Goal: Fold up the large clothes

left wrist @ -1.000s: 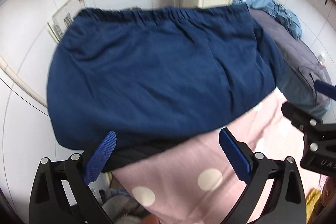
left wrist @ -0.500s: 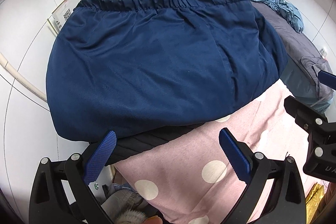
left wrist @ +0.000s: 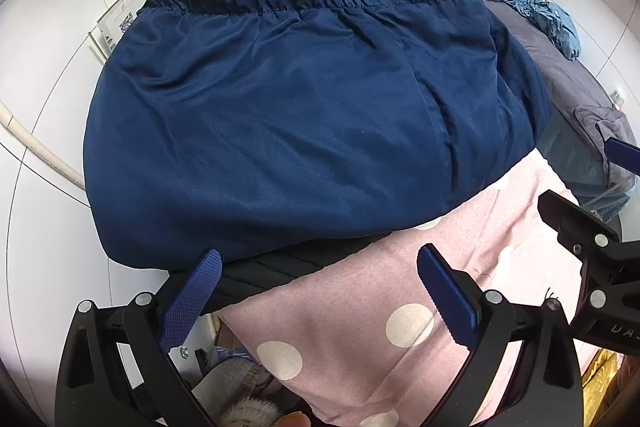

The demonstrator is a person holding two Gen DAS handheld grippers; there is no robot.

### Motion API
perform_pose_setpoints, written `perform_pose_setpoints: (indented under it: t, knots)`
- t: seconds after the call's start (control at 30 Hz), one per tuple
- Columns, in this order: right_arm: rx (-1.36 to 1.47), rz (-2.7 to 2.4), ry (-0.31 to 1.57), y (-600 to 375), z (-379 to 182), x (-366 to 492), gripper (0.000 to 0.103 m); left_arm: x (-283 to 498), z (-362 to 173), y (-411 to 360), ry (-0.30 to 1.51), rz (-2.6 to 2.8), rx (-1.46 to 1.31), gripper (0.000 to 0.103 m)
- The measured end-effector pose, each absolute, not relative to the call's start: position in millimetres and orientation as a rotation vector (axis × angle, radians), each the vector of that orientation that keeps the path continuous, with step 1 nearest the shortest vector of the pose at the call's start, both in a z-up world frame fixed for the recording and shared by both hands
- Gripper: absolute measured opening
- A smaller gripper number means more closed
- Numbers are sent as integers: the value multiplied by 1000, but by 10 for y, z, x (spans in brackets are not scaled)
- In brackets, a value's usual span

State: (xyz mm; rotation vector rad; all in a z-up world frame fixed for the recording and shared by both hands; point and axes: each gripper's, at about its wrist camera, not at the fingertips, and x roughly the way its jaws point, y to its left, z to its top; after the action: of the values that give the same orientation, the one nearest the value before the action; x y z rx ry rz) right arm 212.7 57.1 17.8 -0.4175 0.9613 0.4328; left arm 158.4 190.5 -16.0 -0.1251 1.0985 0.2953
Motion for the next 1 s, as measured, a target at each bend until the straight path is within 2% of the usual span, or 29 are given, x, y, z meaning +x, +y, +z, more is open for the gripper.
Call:
perform_pose_setpoints:
  t: [1.0]
  knots:
    - [-423, 440, 963, 593, 167, 2105, 97, 1563, -227, 1942, 1123, 304, -130, 96]
